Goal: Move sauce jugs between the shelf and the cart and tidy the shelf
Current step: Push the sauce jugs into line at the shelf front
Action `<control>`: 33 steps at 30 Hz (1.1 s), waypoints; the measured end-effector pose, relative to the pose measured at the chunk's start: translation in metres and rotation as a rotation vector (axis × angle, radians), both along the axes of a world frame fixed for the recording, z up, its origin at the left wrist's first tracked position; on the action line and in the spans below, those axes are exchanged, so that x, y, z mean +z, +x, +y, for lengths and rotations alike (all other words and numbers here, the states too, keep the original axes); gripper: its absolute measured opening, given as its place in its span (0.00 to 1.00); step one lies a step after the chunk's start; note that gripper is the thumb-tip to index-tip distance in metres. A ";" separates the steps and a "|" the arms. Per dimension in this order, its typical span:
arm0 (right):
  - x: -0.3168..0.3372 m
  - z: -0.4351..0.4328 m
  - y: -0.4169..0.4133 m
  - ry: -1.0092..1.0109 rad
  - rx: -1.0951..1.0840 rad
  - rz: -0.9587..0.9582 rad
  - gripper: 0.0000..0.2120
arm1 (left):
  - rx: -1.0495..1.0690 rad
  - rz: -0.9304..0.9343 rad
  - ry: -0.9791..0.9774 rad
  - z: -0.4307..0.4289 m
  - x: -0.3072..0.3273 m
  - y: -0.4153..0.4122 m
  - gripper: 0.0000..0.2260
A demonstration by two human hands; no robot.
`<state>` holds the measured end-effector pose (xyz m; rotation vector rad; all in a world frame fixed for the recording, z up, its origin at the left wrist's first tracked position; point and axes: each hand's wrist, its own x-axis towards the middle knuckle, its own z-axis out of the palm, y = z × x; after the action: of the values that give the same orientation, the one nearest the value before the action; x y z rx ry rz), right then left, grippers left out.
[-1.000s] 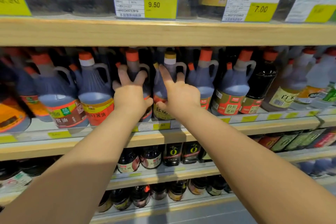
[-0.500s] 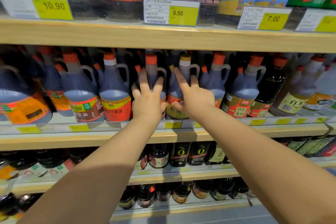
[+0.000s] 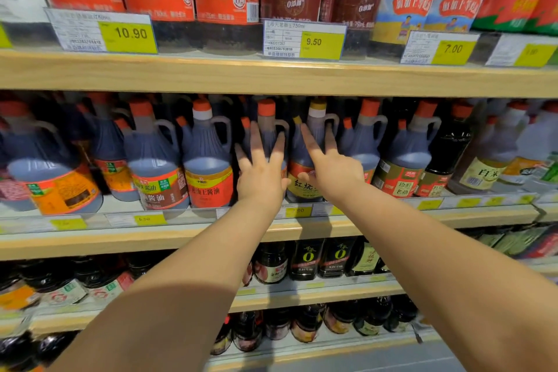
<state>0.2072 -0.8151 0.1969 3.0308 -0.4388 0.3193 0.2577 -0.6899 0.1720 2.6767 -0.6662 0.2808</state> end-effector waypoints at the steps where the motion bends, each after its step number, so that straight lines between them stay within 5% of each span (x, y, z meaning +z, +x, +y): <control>1: 0.002 0.003 -0.004 0.003 -0.014 0.000 0.39 | -0.040 0.013 0.006 0.005 0.001 -0.003 0.36; 5: 0.015 0.029 -0.017 -0.033 -0.010 -0.148 0.26 | -0.115 -0.060 -0.114 0.052 0.007 -0.016 0.24; 9: 0.018 0.080 -0.008 0.056 0.193 -0.280 0.18 | 0.144 -0.197 -0.308 0.115 0.002 -0.007 0.22; 14: 0.003 0.151 0.027 0.079 0.272 -0.237 0.26 | 0.312 -0.078 -0.246 0.169 -0.009 0.033 0.29; 20: -0.022 0.160 0.056 -0.036 0.127 -0.130 0.40 | 0.122 -0.078 -0.213 0.175 -0.022 0.060 0.35; 33: -0.011 0.153 0.057 -0.083 0.087 -0.036 0.36 | 0.110 -0.042 -0.241 0.163 -0.019 0.066 0.32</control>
<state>0.2647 -0.6624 0.1856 2.9723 -0.2880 0.3877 0.3236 -0.5268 0.1531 2.4852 -0.4655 0.4193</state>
